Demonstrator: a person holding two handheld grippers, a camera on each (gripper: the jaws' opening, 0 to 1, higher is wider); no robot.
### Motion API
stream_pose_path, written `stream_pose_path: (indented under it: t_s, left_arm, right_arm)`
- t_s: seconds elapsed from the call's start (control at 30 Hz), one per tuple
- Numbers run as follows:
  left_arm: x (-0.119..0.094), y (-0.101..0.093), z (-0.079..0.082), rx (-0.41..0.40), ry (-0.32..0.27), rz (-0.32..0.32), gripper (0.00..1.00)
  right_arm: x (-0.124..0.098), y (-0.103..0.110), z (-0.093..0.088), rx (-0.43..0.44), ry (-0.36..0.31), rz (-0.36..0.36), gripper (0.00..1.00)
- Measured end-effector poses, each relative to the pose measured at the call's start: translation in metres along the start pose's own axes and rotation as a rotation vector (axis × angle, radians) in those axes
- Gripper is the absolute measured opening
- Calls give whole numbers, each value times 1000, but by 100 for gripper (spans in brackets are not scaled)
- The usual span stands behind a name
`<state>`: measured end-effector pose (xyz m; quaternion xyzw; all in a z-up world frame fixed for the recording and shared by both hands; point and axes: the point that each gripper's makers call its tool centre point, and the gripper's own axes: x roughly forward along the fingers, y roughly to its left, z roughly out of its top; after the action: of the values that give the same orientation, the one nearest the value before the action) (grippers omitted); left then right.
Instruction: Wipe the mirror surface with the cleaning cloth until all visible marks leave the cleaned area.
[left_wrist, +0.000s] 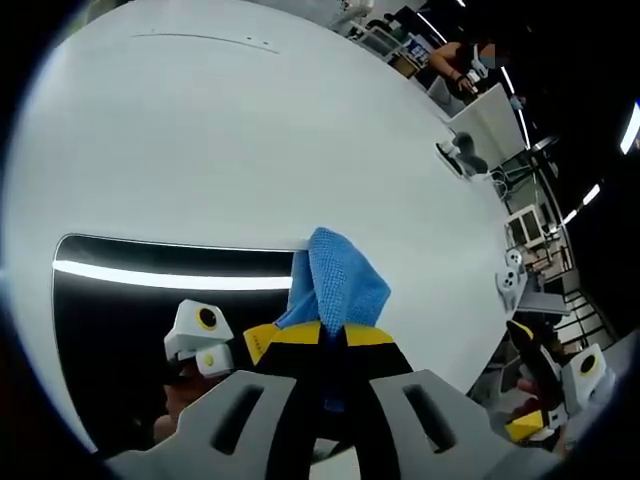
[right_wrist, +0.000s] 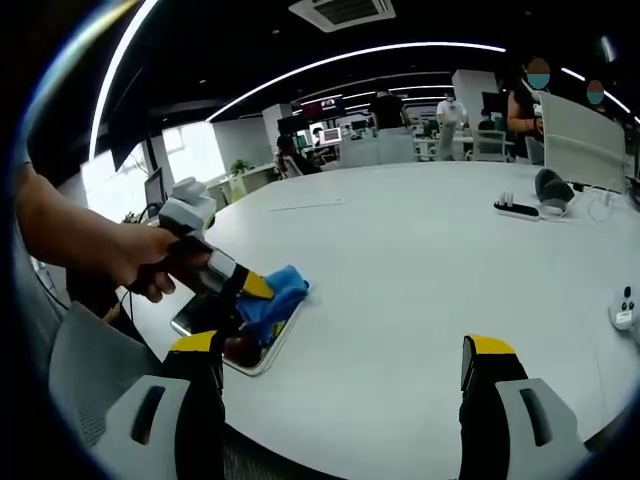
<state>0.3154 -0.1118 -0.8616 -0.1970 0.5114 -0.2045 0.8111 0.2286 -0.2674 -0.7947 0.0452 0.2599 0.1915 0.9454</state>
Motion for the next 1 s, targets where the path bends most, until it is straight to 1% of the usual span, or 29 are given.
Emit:
stream_pose_path:
  t_s: [0.23,0.3,0.47,0.6,1.0]
  left_arm:
    - [-10,13,0,0,1,10,3]
    - [-15,22,1,-9,-2,11,3]
    - [-23,35,3,-23,-5,13,3]
    - [-27,42,4,-45,-14,8,3]
    - [-40,63,6,-65,-14,-4,3]
  right_arm:
    - [1,0,-2,-5,7,5,99]
    - [1,0,-2,-5,7,5,99]
    - [1,1,-2,-8,12,6,99]
    - [1,0,-3,-7,13,1,99]
    - [0,0,-4,-7,23,-6,99]
